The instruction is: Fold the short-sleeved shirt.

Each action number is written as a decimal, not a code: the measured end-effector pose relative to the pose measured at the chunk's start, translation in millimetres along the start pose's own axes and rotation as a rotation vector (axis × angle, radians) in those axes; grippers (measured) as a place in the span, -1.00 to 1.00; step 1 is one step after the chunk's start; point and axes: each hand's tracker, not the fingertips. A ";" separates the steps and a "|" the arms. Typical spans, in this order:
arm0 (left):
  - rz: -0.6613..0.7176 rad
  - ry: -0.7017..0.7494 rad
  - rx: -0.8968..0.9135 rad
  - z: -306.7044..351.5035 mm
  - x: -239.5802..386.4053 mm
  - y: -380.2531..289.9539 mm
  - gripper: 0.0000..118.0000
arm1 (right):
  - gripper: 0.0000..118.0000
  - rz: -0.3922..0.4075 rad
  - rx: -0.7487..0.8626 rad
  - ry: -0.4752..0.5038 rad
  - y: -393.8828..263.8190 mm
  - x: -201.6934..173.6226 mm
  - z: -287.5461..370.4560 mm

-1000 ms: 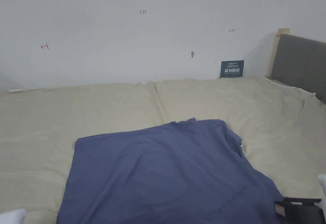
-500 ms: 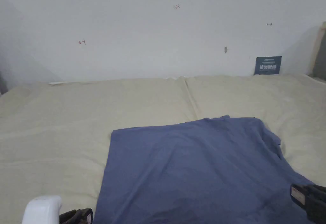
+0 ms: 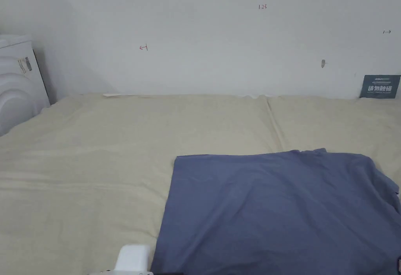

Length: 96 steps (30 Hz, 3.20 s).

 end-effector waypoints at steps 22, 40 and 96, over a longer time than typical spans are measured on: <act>-0.020 -0.048 0.071 19.9 9.7 2.7 -0.91 | 0.13 -0.157 -0.045 -0.144 -12.1 106.2 13.4; 0.070 -0.087 0.024 22.8 9.9 12.4 -0.91 | -0.94 -0.014 -0.314 -0.218 -52.2 127.2 -36.7; 0.119 -0.067 0.082 10.8 -18.0 125.2 0.78 | 0.59 -0.157 -0.057 -0.084 92.4 90.4 -92.8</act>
